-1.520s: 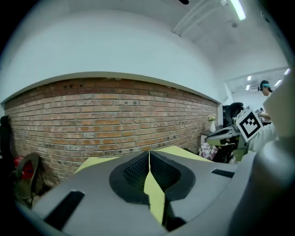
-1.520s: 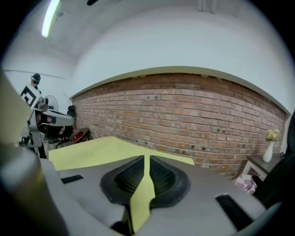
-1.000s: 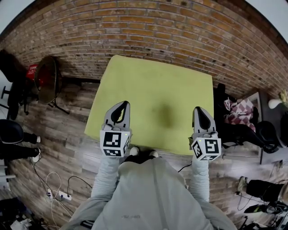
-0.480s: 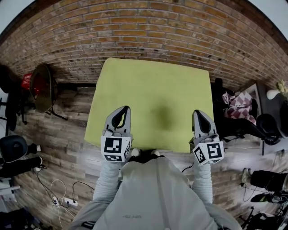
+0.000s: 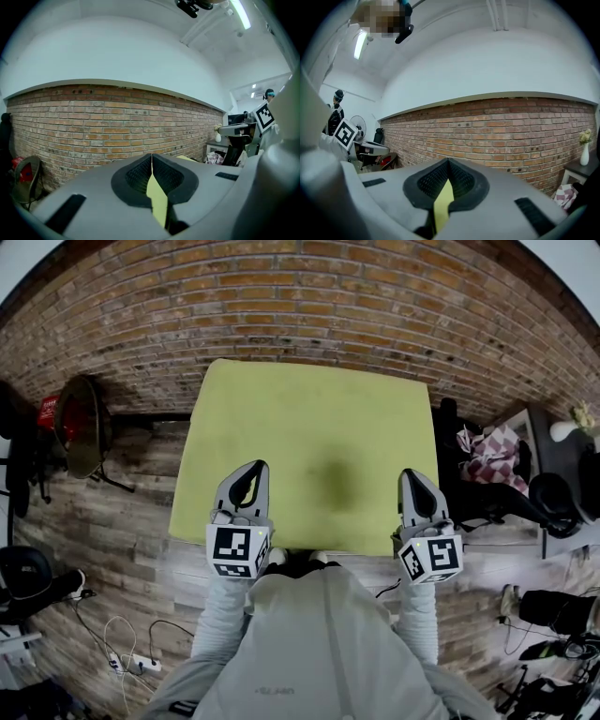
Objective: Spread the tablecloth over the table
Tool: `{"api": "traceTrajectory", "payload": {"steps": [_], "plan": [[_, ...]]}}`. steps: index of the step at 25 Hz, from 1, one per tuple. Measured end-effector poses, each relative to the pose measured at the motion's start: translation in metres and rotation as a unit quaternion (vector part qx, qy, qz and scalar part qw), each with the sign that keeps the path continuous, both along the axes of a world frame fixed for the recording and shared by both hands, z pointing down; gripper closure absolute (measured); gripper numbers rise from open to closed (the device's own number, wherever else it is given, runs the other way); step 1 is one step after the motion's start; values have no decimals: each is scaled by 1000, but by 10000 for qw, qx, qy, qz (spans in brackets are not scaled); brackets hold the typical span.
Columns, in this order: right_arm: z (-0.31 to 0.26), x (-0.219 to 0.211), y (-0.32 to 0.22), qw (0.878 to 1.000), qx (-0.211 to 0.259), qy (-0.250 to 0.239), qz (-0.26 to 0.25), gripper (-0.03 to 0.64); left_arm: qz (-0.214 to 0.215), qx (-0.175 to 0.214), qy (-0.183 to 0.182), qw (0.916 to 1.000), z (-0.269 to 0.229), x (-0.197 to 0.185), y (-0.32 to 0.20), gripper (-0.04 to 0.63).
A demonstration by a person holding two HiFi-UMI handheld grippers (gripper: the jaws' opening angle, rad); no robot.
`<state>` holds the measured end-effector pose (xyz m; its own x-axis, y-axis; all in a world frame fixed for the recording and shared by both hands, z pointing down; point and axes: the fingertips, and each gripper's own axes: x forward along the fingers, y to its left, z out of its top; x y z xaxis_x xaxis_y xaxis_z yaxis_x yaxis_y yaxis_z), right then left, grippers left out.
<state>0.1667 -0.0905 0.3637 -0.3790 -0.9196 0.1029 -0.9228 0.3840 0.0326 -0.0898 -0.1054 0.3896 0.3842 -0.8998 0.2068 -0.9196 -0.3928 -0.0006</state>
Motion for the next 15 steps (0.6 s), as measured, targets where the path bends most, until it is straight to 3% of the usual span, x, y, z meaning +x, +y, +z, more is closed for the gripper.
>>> {"api": "traceTrajectory", "payload": {"steps": [15], "plan": [[-1, 5, 4, 10000, 13, 45, -53, 595, 121, 30, 5, 9999, -1, 12, -1, 566]]}}
